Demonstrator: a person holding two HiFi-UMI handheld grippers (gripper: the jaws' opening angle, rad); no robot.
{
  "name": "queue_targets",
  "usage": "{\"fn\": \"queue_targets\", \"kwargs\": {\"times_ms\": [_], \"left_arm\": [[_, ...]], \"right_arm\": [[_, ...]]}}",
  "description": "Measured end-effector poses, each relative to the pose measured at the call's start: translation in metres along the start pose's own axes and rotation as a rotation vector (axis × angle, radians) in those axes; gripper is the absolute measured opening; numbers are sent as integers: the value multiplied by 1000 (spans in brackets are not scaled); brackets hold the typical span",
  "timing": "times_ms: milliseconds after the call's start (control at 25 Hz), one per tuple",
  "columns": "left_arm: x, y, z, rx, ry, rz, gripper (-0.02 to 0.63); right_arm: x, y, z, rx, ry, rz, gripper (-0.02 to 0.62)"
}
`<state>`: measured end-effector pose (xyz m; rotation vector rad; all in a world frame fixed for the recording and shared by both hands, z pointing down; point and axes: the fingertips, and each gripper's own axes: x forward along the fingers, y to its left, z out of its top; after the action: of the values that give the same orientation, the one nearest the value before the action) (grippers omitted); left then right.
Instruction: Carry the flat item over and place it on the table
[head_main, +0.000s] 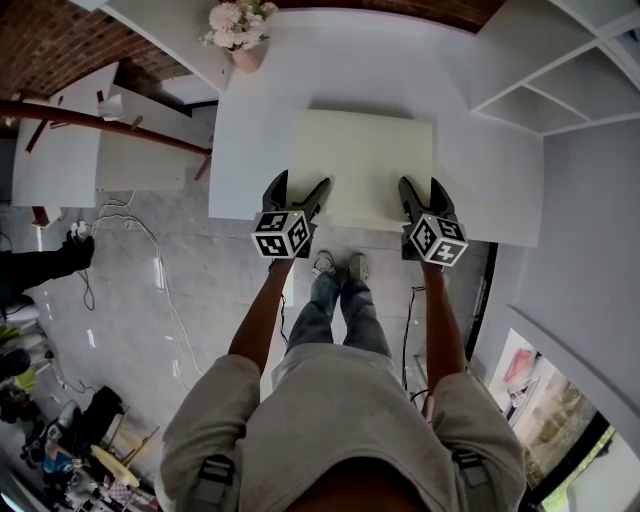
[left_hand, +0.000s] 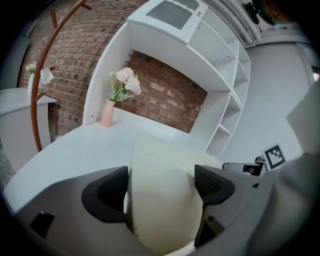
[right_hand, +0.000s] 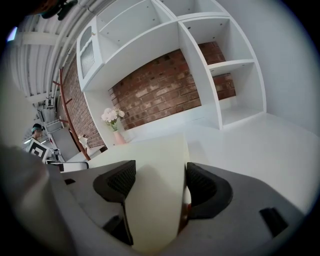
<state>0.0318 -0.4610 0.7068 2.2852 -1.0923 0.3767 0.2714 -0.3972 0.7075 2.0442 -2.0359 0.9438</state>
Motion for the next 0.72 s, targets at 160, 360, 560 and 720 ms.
{"fn": "queue_targets", "kwargs": {"times_ms": [160, 360, 560, 720], "left_arm": [[12, 5, 7, -4, -7, 6, 426], [23, 8, 12, -7, -15, 5, 426], [27, 12, 7, -8, -13, 3, 426], [31, 13, -1, -2, -19, 1, 427]], "right_arm": [[14, -3, 8, -9, -2, 4, 336], [25, -6, 15, -17, -7, 5, 337], [29, -8, 9, -10, -6, 4, 337], [31, -13, 0, -8, -19, 6, 337]]}}
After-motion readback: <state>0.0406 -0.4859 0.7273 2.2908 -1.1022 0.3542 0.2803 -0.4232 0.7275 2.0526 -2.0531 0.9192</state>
